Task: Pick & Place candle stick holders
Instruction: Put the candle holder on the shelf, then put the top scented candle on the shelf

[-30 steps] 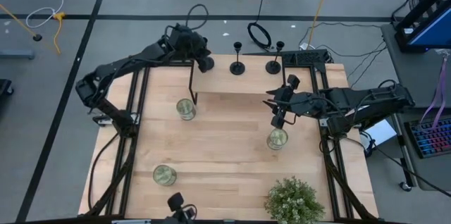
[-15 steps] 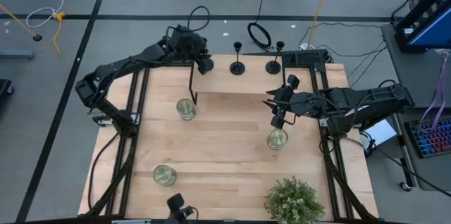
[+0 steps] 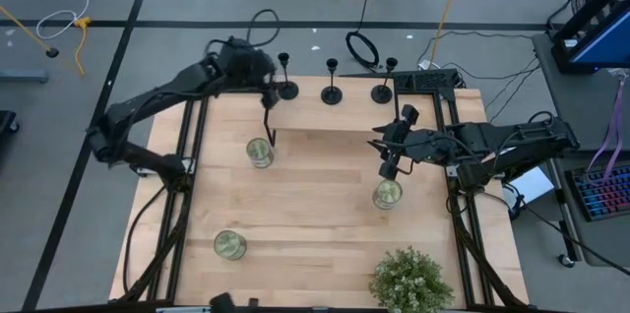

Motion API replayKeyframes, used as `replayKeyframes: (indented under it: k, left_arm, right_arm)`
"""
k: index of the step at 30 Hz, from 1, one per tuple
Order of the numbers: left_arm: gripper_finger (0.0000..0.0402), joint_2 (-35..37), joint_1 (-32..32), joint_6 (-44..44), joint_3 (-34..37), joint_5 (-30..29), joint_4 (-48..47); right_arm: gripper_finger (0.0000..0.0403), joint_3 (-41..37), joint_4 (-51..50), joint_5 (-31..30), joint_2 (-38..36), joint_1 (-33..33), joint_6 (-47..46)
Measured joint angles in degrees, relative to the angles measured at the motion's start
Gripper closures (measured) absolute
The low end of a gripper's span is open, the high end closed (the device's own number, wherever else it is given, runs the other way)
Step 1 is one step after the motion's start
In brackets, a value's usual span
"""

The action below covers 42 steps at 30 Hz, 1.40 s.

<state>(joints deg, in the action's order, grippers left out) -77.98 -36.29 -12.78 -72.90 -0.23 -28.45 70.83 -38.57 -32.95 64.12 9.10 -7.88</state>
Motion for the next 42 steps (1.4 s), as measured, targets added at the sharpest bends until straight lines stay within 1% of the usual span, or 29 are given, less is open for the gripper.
replayKeyframes:
  k: [4,6,9,11,14,17,21,23,27,30,36,39,42]
  left_arm:
    - [0.0158,6.3,1.5,1.1,-0.1,0.4,-8.9]
    - [0.0158,9.0,3.6,0.9,-0.1,1.4,-13.9]
    - [0.0158,12.2,8.7,2.2,1.1,2.1,-21.4]
    - [0.0158,13.7,13.2,5.6,2.9,2.0,-24.2]
    - [0.0158,15.5,20.3,10.2,6.7,0.3,-26.6]
    - [0.0158,16.8,26.6,13.0,12.4,-3.0,-25.7]
    - [0.0158,16.9,33.2,18.2,21.8,-6.6,-17.9]
    - [0.0158,16.5,35.4,19.1,26.3,-8.1,-12.9]
    - [0.0158,14.9,37.2,19.3,33.3,-13.9,-3.8]
    - [0.0158,14.1,37.3,19.2,35.5,-16.7,-0.4]
    - [0.0162,11.9,36.0,20.9,36.9,-17.6,0.2]
    - [0.0185,10.4,35.3,21.6,37.1,-17.8,0.1]
    - [0.0227,9.0,34.9,22.3,37.1,-17.4,0.3]
  right_arm:
    - [0.0248,-0.1,-0.6,0.0,0.0,0.0,-0.7]
    - [0.0248,-1.3,0.1,0.0,0.0,0.0,-1.9]
    - [0.0248,-4.7,1.2,0.2,0.1,0.0,-2.9]
    - [0.0248,-7.6,3.8,0.2,0.1,0.0,-4.8]
    - [0.0248,-12.1,9.1,0.3,0.1,0.0,-5.9]
    - [0.0248,-15.2,12.8,3.0,0.1,0.0,-4.7]
    - [0.0248,-18.2,17.4,6.1,0.1,0.0,-3.2]
    - [0.0248,-18.5,18.8,6.3,0.1,0.0,-3.1]
    - [0.0248,-18.7,19.1,6.3,0.1,0.0,-1.9]
    - [0.0248,-18.7,19.1,6.3,0.1,0.0,-1.7]
    - [0.0248,-18.7,19.0,6.3,0.1,0.0,-1.9]
    - [0.0248,-18.7,19.1,6.3,0.1,0.0,-1.9]
    - [0.0248,-18.7,19.0,6.7,0.1,0.0,-1.9]
